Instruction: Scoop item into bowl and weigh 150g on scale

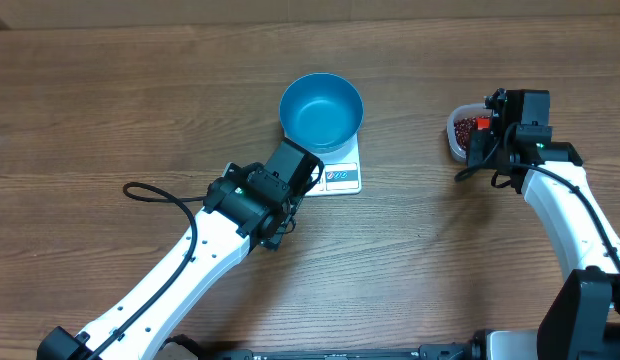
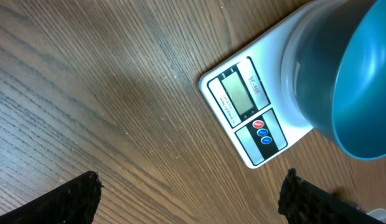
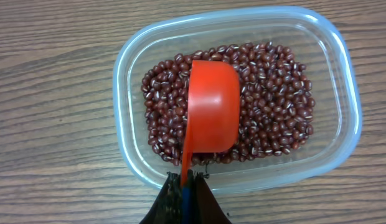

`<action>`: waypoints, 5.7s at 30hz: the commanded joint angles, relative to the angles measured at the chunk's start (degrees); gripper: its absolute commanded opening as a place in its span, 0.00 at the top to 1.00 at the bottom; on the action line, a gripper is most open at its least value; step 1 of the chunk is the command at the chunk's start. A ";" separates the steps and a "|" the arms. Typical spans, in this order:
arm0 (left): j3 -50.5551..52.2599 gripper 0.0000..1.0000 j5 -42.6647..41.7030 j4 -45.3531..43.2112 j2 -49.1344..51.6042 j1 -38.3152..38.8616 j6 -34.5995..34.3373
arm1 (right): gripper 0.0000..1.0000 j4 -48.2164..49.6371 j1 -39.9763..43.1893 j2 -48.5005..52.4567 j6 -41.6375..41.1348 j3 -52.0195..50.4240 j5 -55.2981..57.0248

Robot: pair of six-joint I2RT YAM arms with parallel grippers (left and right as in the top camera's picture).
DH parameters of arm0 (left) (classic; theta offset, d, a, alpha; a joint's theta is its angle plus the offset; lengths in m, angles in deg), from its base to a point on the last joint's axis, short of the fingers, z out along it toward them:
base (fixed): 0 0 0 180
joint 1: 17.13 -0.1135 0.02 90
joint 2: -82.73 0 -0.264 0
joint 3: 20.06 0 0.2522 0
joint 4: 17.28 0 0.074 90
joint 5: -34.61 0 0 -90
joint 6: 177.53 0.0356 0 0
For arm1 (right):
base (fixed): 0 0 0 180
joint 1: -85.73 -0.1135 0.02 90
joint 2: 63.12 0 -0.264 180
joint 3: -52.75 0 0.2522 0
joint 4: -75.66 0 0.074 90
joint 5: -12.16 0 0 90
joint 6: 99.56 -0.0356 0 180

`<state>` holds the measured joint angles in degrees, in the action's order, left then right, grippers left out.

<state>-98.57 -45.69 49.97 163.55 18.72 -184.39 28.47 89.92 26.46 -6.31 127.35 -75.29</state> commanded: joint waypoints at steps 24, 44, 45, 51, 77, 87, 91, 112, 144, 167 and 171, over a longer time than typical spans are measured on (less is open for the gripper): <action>0.33 0.04 0.79 0.46 0.57 -0.20 1.14 | 0.96 2.34 0.07 0.13 4.55 2.67 10.10; 0.33 0.03 0.83 0.46 0.57 -0.20 1.11 | 0.96 5.16 0.07 0.20 10.78 2.56 14.12; 0.33 0.03 0.83 0.46 0.57 -0.20 1.11 | 0.96 5.18 0.07 0.20 10.75 2.56 14.69; 0.33 0.02 0.83 0.44 0.57 -0.20 1.11 | 0.96 5.38 0.09 0.46 10.78 2.54 15.85; 0.33 0.03 0.79 0.48 0.57 -0.20 1.14 | 0.96 2.71 0.07 4.68 7.50 2.58 5.03; 0.33 0.23 -3.67 0.44 0.57 -0.20 13.49 | 0.96 2.43 0.09 4.68 1.53 2.58 5.07; 0.33 0.39 -3.87 0.42 0.57 -0.20 19.61 | 0.96 2.49 0.09 4.68 0.61 2.67 5.07; 0.33 0.96 -5.46 -7.61 3.89 1.14 27.69 | 0.96 -5.70 0.09 4.28 -6.49 11.23 6.75; 0.33 0.96 -2.84 -26.25 19.65 2.10 44.19 | 0.96 -4.55 0.07 2.38 -6.51 11.65 7.63; 0.33 0.96 2.21 -35.98 26.93 3.15 44.15 | 0.97 -4.37 0.07 2.38 -6.71 11.65 7.67; 0.33 0.96 2.51 -36.68 27.15 3.15 44.15 | 0.96 -4.35 0.07 2.38 -6.71 11.65 7.67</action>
<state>-98.55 -45.41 13.98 189.69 21.67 -141.31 23.75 89.88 30.68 -12.56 136.81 -67.38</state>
